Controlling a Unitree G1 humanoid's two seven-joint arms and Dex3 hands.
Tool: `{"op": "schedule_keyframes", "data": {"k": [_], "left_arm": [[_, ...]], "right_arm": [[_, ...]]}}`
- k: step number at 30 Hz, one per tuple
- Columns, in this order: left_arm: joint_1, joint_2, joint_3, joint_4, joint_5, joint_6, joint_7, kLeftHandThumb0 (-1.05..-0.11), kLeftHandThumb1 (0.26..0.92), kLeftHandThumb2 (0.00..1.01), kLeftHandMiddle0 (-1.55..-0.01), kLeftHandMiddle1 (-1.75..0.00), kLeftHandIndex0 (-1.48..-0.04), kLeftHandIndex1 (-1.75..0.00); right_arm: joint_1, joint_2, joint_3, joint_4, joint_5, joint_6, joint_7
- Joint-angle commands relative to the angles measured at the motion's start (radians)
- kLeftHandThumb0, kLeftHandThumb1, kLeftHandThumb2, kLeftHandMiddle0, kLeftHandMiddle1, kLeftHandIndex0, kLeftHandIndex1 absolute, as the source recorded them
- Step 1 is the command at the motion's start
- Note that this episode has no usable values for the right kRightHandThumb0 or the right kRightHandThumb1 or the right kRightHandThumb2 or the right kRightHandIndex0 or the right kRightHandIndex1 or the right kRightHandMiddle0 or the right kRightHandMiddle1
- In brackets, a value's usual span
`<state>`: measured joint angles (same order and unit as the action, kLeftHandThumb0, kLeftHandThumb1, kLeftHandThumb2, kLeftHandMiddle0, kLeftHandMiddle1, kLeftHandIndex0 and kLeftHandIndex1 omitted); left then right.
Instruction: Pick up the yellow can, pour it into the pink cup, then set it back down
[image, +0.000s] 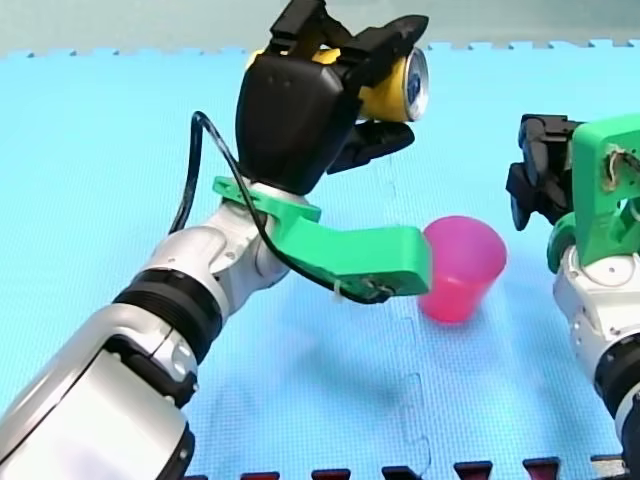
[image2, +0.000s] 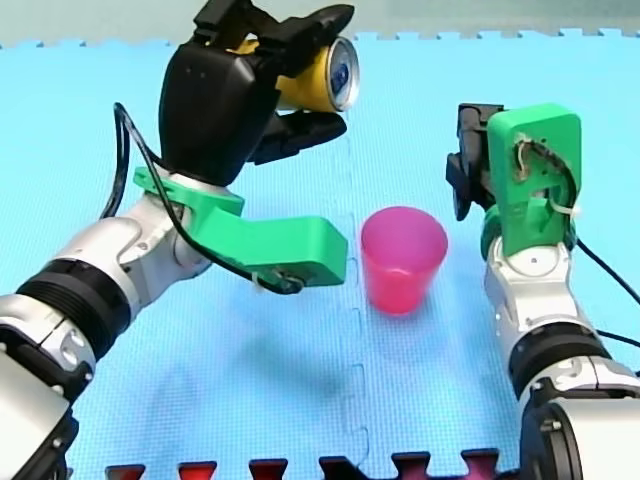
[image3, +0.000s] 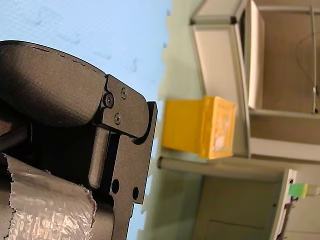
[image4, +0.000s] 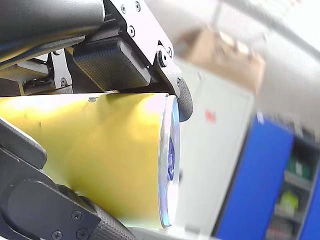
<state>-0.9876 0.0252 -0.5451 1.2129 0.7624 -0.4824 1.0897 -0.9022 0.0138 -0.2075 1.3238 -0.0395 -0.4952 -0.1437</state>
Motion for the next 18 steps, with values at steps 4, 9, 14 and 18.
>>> {"op": "schedule_keyframes", "data": {"k": [4, 9, 14, 18], "left_arm": [[-0.012, 0.003, 0.015, 0.010, -0.012, -0.023, 0.006, -0.408, 0.803, 0.00, -0.98, -1.04, -1.09, -0.01], [-0.001, 0.004, 0.034, -0.003, -0.032, -0.042, -0.006, -0.376, 0.801, 0.00, -1.19, -0.41, -1.09, 0.00], [0.025, -0.017, 0.094, -0.012, -0.102, -0.087, -0.032, -0.398, 0.803, 0.00, -1.25, -0.23, -1.05, 0.00], [0.054, -0.038, 0.139, -0.022, -0.155, -0.115, -0.046, -0.411, 0.811, 0.00, -1.28, -0.18, -1.16, -0.04]], "right_arm": [[0.026, -0.118, 0.029, 0.027, -0.021, 0.184, 0.236], [0.032, -0.147, 0.043, 0.024, -0.041, 0.180, 0.306], [0.035, -0.153, 0.046, 0.016, -0.047, 0.160, 0.329], [0.042, -0.158, 0.061, 0.013, -0.062, 0.131, 0.333]]}}
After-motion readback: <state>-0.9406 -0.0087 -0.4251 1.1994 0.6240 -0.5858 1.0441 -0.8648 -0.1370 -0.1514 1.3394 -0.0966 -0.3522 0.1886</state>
